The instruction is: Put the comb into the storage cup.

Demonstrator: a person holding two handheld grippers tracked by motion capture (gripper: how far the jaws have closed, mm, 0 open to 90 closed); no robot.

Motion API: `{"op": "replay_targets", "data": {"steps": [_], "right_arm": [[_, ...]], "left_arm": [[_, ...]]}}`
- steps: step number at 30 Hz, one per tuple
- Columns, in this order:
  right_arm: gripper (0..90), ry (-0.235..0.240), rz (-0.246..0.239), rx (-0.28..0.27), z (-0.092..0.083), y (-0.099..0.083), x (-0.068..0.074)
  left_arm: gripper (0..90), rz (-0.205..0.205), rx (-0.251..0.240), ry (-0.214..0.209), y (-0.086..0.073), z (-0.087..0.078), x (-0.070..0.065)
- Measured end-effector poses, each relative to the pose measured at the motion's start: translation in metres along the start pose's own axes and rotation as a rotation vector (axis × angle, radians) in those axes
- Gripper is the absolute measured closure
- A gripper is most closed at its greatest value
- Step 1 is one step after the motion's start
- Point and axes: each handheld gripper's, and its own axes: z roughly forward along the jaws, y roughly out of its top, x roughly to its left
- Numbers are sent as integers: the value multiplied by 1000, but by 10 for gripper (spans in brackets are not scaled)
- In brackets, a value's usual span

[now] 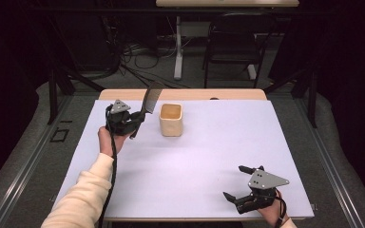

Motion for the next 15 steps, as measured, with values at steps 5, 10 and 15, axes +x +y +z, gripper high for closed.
{"op": "replay_targets", "data": {"steps": [5,10,15], "right_arm": [[0,-1,0,0,0,0,0],[0,-1,-1,1,0,0,0],[0,-1,0,4,0,0,0]], "left_arm": [[724,-3,-2,0,3,2,1],[724,0,-5,1,6,4,1],[724,-4,-11,2,9,5,2]]}}
